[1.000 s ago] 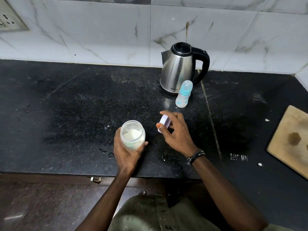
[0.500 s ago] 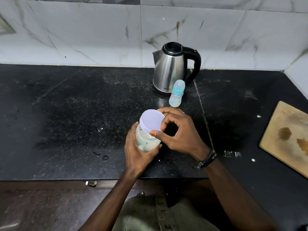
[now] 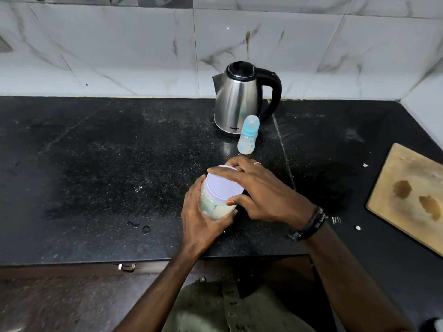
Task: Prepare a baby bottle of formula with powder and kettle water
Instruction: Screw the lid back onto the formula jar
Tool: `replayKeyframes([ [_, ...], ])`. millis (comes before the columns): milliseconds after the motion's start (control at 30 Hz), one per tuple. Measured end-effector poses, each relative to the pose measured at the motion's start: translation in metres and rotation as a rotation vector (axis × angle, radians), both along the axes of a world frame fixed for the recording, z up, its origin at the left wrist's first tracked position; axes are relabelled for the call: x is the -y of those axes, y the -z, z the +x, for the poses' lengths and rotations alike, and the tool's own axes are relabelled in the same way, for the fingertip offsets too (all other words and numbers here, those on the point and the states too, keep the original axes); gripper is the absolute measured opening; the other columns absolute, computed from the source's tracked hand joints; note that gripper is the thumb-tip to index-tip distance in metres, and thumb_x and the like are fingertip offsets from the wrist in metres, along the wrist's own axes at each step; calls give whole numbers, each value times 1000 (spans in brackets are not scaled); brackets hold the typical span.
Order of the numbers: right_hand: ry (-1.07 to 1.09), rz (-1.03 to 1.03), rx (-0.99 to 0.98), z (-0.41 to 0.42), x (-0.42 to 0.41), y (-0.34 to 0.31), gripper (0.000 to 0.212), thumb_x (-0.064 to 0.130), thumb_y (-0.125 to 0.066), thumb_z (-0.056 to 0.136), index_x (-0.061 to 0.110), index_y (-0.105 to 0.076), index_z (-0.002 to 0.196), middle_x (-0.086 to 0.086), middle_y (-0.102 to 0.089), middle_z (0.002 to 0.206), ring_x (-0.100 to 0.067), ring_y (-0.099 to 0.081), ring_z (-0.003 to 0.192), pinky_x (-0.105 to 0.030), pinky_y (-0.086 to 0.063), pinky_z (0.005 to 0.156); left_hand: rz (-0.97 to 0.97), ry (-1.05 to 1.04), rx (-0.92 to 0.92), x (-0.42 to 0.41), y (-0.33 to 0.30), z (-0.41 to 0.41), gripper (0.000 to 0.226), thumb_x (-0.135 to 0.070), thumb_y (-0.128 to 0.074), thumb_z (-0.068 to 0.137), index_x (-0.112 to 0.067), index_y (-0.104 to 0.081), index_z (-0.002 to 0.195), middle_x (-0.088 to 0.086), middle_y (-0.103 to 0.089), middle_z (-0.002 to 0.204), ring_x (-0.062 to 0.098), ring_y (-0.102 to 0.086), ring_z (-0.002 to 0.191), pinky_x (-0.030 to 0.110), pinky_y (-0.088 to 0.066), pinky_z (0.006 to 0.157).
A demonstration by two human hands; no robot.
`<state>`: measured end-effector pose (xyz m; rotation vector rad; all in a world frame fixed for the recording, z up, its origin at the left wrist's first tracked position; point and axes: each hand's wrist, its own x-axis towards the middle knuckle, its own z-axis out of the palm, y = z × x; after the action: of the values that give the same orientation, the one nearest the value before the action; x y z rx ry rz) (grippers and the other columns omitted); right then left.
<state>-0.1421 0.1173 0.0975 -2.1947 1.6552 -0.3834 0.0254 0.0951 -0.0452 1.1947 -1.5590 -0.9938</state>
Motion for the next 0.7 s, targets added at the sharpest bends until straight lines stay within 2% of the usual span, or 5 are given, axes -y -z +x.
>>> replayKeyframes([
  [267,-121,68,-224,4,1,-10,87,5,-69,83,50,-28,145,-3,-36,134,-23,-44,103,-43,-49,93,-9,43,42,-1,-1,0,98,-40,-99,60,-14,-54,143,5,-63,142,28,-60,133,54,-50,107],
  [367,-98,80,-239,7,-1,-19,79,17,-71,86,49,-30,146,-5,-40,129,-24,-47,99,-42,-49,93,-58,43,30,-5,-8,-1,91,-45,-93,59,-24,-54,138,0,-61,143,25,-59,134,53,-50,109],
  [467,-2,76,-326,11,-3,-24,64,50,-61,90,43,-33,147,-8,-48,124,-30,-55,106,-41,-47,91,-92,49,29,-8,-14,-1,94,-46,-87,58,-28,-50,142,-7,-59,142,24,-58,133,50,-49,110],
  [567,219,-74,-442,20,-6,-25,68,79,-37,87,22,-59,116,-12,-66,109,-34,-65,97,-38,-43,72,-108,69,91,-10,-14,-2,92,-43,-93,59,-12,-57,138,-1,-60,142,22,-58,131,49,-50,108],
  [700,338,-92,-508,29,-11,-23,74,73,-21,94,13,-64,87,-14,-70,98,-34,-66,90,-34,-32,65,-142,82,95,-17,-21,-5,94,-51,-86,58,-27,-50,142,-30,-51,141,-3,-50,130,19,-41,111],
])
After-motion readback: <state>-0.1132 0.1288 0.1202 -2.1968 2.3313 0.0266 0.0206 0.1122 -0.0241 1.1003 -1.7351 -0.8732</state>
